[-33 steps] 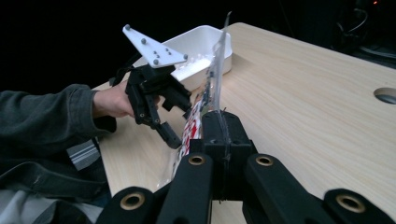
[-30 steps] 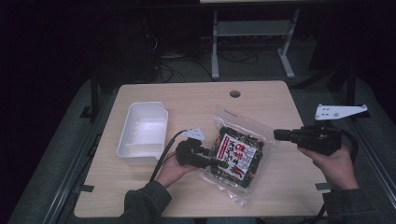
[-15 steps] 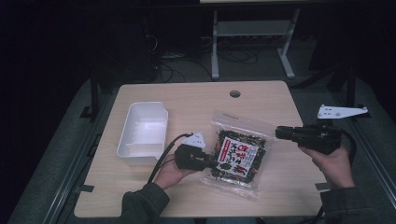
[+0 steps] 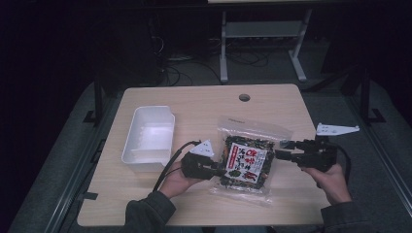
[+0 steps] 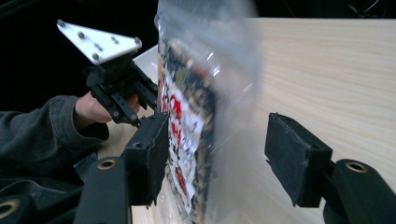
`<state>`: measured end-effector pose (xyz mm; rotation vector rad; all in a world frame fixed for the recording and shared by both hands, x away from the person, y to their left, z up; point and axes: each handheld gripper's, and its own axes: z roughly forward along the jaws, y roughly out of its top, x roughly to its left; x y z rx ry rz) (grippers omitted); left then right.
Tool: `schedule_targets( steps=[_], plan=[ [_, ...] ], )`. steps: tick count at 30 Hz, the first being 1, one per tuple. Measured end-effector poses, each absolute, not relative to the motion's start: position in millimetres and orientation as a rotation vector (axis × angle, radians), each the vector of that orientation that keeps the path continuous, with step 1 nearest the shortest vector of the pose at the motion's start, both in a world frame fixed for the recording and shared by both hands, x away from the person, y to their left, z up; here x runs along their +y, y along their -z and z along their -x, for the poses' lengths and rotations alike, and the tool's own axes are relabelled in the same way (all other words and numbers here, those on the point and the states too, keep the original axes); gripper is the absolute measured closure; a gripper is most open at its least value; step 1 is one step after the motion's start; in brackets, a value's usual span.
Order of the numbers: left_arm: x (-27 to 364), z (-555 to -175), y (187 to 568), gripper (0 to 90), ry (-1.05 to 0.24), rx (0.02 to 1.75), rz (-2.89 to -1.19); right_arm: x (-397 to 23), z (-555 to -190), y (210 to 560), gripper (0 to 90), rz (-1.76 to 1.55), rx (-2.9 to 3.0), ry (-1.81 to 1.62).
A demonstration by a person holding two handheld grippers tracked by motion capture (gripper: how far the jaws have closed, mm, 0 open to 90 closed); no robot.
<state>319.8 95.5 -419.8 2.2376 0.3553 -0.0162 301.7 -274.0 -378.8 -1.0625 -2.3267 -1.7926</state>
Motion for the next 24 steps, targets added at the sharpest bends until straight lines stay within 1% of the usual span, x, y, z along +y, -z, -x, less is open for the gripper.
schedule_targets(
  steps=[2, 4, 9, 14, 17, 18, 19, 24],
  plan=[
    [95, -319, 420, 73.2, 0.012, 0.358, -2.241, -269, -302, 385, 38.9, 1.06, -2.328, 1.777],
    [96, -319, 421, 73.3, 0.01, 0.357, -2.241, -264, -303, 391, 41.5, 1.055, -2.327, 1.777],
    [95, -319, 421, 73.5, 0.011, 0.358, -2.237, -247, -312, 403, 44.6, 1.044, -2.353, 1.703],
    [96, -319, 421, 73.6, 0.009, 0.356, -2.237, -241, -315, 406, 56.4, 1.004, -2.354, 1.72],
    [97, -320, 422, 73.6, 0.011, 0.366, -2.234, -240, -314, 406, 62.0, 0.979, -2.334, 1.737],
    [98, -320, 423, 73.6, 0.013, 0.368, -2.232, -240, -314, 405, 65.8, 0.968, -2.325, 1.742],
    [98, -320, 423, 73.6, 0.014, 0.372, -2.232, -240, -314, 405, 67.6, 0.953, -2.318, 1.75],
    [100, -320, 424, 73.4, 0.019, 0.377, -2.23, -237, -312, 404, 70.0, 0.926, -2.296, 1.772]
  ],
)
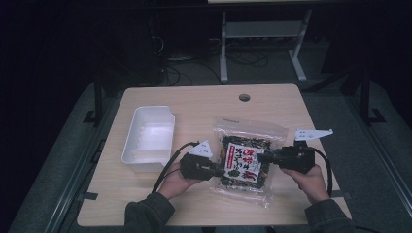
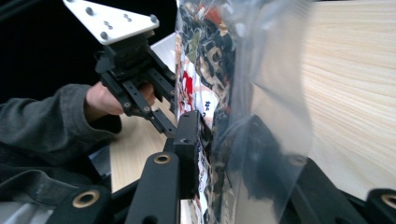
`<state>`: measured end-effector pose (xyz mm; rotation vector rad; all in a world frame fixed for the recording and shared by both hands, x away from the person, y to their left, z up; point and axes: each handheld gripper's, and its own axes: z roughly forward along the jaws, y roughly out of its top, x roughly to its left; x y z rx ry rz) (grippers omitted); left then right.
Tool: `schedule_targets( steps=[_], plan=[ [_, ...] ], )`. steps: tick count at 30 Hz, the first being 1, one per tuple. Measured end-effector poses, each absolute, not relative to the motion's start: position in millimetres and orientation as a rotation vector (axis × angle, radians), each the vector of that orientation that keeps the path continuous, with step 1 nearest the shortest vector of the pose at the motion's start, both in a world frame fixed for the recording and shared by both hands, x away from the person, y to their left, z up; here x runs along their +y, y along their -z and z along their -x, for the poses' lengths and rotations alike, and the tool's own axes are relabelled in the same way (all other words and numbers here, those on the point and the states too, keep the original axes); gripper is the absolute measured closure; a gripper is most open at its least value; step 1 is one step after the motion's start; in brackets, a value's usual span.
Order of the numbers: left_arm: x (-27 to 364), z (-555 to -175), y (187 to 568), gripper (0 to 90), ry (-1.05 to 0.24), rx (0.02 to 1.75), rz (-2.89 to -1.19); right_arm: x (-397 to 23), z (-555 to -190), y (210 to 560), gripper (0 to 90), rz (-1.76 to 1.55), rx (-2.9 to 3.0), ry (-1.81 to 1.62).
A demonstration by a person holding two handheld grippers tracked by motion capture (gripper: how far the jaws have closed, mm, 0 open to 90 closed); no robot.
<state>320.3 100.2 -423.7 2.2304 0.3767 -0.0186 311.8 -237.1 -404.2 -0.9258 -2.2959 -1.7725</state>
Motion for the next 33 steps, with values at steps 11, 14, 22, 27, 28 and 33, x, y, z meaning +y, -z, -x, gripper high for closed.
schedule_targets(
  steps=[11, 14, 22, 27, 28, 33],
  plan=[
    [105, -320, 423, 67.2, 0.014, 0.39, -2.218, -233, -303, 395, 74.6, 0.876, -2.296, 1.793],
    [106, -319, 422, 63.7, -0.001, 0.399, -2.217, -232, -299, 392, 74.8, 0.875, -2.316, 1.795],
    [111, -315, 418, 57.2, -0.061, 0.418, -2.234, -237, -293, 381, 75.0, 0.912, -2.358, 1.806],
    [114, -310, 415, 55.6, -0.08, 0.411, -2.243, -241, -292, 376, 75.1, 0.963, -2.371, 1.815],
    [115, -310, 414, 55.3, -0.082, 0.408, -2.248, -242, -292, 375, 75.1, 0.97, -2.372, 1.82],
    [118, -306, 412, 52.5, -0.086, 0.405, -2.261, -245, -292, 371, 75.1, 1.031, -2.38, 1.833]
  ],
)
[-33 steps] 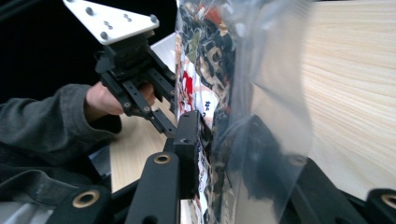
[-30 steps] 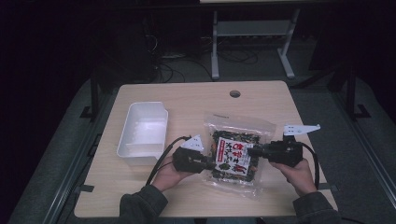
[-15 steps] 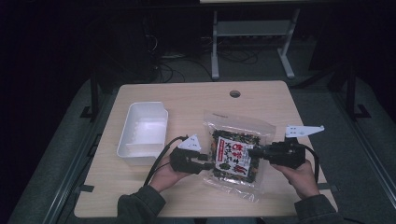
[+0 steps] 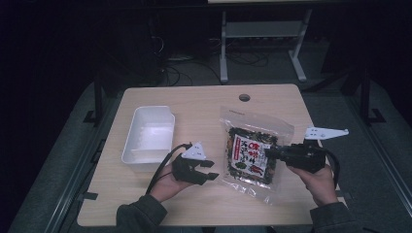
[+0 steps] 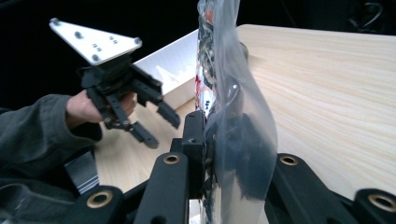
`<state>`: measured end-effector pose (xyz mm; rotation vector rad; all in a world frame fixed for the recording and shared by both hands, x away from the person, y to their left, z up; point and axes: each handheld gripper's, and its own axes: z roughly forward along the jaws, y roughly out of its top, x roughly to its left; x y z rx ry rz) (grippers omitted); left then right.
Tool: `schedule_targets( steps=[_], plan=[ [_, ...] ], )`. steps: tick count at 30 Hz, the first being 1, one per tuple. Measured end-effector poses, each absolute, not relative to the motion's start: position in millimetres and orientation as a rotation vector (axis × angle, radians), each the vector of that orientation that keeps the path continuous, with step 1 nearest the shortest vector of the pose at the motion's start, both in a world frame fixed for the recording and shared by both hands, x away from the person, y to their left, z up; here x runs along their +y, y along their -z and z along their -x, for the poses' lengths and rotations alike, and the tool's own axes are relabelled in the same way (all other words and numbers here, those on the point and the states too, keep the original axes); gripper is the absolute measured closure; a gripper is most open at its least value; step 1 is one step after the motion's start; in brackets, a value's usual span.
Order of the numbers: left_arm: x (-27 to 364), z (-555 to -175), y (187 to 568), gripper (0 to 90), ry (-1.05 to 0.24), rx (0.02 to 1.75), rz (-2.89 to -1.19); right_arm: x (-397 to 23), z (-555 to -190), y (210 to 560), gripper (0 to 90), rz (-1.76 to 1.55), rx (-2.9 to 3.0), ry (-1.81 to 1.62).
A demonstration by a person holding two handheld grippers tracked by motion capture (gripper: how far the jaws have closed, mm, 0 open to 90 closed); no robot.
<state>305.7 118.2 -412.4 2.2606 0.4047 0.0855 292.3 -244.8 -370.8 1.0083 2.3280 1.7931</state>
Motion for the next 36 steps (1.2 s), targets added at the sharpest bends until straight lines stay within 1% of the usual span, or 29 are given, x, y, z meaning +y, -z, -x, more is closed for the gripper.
schedule_targets(
  steps=[9, 20, 36],
  plan=[
    [130, -297, 411, 48.0, -0.089, 0.405, -2.268, -245, -296, 360, 75.1, -1.074, 2.246, -1.741],
    [150, -286, 416, 44.6, -0.113, 0.419, -2.288, -231, -301, 345, 75.1, -1.114, 2.157, -1.657],
    [171, -272, 423, 42.8, -0.13, 0.425, -2.318, -206, -314, 332, 75.1, -1.15, 2.087, -1.615]
  ],
)
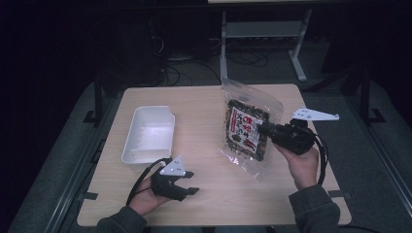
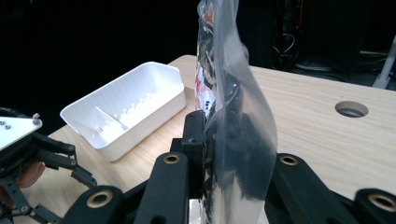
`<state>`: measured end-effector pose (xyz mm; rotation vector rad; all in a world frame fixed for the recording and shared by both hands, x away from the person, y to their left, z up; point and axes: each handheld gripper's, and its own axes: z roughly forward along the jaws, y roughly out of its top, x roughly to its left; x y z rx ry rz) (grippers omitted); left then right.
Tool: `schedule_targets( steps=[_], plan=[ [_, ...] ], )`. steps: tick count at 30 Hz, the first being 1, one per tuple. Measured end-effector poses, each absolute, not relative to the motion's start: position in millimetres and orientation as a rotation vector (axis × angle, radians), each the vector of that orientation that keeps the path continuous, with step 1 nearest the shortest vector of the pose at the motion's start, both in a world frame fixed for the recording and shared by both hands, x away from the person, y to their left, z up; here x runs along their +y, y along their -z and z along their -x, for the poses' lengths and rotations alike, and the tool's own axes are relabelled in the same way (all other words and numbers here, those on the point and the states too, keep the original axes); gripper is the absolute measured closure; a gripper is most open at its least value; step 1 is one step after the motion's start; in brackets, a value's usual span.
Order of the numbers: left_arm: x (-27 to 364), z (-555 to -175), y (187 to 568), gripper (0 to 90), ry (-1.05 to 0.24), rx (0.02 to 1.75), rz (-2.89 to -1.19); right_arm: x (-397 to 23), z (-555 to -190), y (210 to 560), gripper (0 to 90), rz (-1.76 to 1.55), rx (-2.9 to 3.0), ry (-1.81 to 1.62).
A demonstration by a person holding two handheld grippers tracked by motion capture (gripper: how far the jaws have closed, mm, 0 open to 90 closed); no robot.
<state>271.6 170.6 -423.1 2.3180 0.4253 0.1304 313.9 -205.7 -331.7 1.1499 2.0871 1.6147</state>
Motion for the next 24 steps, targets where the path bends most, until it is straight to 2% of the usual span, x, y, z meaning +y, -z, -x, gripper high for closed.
schedule_targets(
  steps=[24],
  plan=[
    [190, -257, 426, 39.0, -0.162, 0.418, -2.334, -150, -333, 310, 75.0, -1.104, 2.037, -1.604]
  ],
)
